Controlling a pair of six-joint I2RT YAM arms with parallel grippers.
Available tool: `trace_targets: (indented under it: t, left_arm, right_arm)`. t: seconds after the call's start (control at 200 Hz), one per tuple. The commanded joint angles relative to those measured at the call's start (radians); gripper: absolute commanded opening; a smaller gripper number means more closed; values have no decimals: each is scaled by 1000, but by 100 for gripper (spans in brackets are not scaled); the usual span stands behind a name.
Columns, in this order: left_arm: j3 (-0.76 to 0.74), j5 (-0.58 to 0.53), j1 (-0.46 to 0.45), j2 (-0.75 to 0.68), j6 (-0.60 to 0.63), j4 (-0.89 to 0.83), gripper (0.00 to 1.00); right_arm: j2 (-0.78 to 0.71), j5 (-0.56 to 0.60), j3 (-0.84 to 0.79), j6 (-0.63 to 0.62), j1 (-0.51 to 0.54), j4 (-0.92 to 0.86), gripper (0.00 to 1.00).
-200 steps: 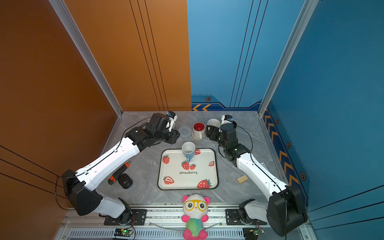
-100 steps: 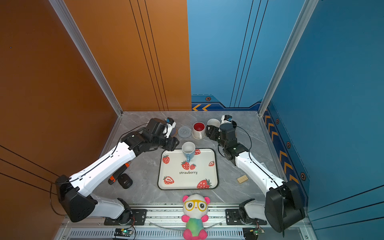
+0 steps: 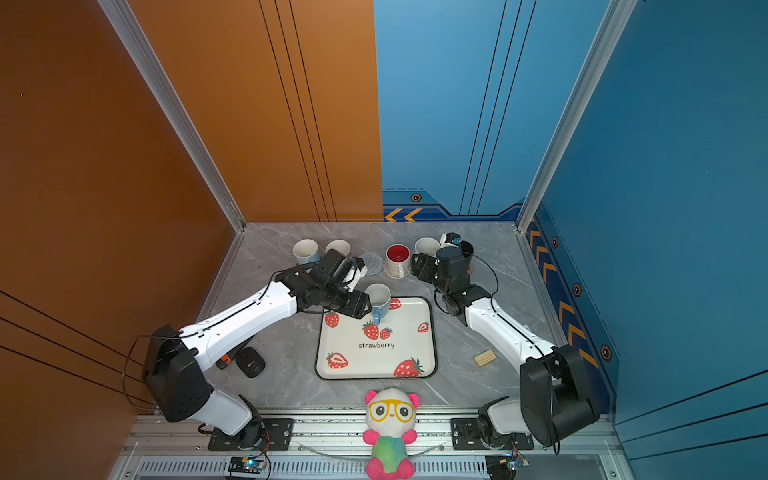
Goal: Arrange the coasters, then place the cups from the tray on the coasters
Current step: 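Move left gripper over the blue-handled mug on the tray and lower into it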
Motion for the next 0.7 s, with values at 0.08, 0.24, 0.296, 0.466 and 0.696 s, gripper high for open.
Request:
trace_targets:
  t: [0.08,0.24,0.296,0.466,0.696]
  left_arm:
    - [-17,30,-17,58,-38,-13,72]
    - [3,-1,-30,112,-49,-13,74]
    - [11,-5,-33,128,-54,-13,74]
    - [33,-11,-44,171,-61,-7,75]
    - [26,-25,-48,191,-100,44,75]
  right_arm:
    - [40,-38,25,16,-6,31,76]
    - [50,-43,28,17,-8,31,77]
    - [50,-41,27,14,-10,30,77]
    - [56,-41,23,17,-17,29,77]
    - [68,-42,26,19,-20,33,77]
